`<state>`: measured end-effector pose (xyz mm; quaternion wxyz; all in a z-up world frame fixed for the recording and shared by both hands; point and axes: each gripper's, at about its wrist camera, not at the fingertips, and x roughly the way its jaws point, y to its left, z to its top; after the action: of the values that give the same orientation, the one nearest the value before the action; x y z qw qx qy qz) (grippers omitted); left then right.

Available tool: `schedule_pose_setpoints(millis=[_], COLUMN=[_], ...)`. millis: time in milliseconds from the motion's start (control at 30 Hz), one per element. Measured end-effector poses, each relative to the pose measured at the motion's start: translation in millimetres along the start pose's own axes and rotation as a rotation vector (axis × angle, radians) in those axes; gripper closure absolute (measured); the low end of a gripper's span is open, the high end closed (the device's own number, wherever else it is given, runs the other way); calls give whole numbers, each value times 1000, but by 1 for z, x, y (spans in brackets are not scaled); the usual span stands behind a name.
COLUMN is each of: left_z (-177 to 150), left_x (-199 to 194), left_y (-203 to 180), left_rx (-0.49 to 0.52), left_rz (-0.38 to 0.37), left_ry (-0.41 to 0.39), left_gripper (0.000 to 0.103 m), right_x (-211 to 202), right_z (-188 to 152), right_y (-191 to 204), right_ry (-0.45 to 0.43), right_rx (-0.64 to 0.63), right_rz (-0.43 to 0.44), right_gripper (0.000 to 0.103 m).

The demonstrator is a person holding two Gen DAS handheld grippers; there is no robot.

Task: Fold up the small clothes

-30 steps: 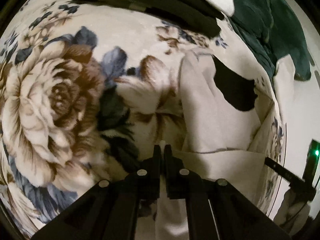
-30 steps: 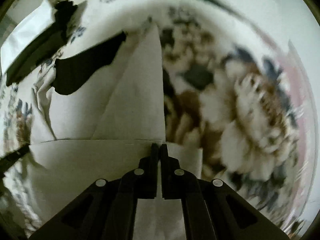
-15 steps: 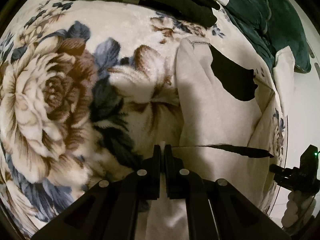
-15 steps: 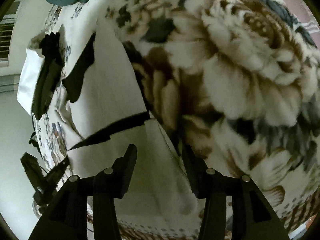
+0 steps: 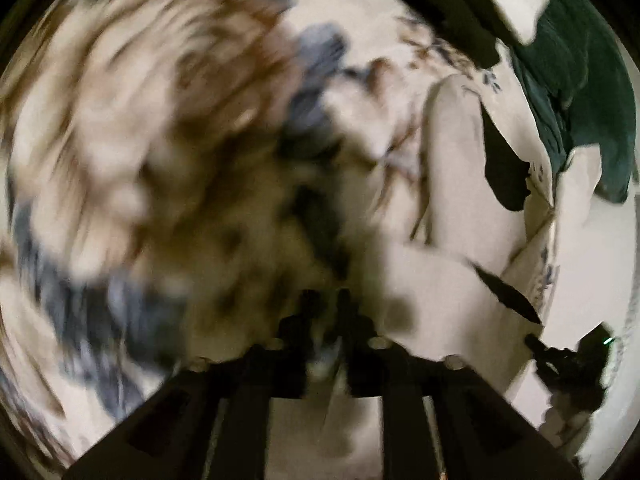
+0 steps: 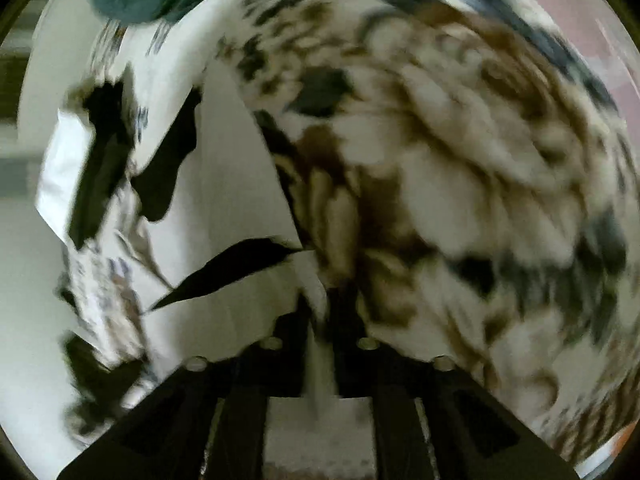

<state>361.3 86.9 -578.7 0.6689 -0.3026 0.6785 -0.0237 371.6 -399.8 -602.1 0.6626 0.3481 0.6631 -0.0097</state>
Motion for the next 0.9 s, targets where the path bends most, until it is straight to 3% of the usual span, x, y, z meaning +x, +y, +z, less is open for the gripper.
schedule_pose_setpoints(millis=[67,133,300,433,533,567,600,633,767,900], left_z=[-25,-47,-106,-119,-117,-115,-113,-110,-98,-92], left_x=[-13,-17,14,45,50,47,43,36,11,14], left_y=[23,39,51,42,43,43,43,42,27,25], left_rx=[-107,-203,-455,-571,-636,-636,-627,-605,-466,-412], left_rz=[-76,-147,-397,-510,-516,-489,-470,-448,-346,-303], left_ry=[3,20,141,164,76,36,1,-23,-77,-51], left_gripper=[53,43,42,42,43,48,60,93,93,93], right_x=[-9,-15,3,30,45,45,43,40,22,13], right_z=[-12,-32,-78,-96,-104,-106,-107,-108,-100,-93], right_y=[-22,-44,-81,-92,-88,-87,-87,-87,-68,-54], right_ry=[-6,10,75,97,61,21,-10,-26,-91,-123], right_rx=[103,199,388,501,540,558,567,561,449,374], right_rz=[58,116,241,337,387,381,369,344,185,63], right_gripper=[55,55,55,55,55,61,85,93,96,97])
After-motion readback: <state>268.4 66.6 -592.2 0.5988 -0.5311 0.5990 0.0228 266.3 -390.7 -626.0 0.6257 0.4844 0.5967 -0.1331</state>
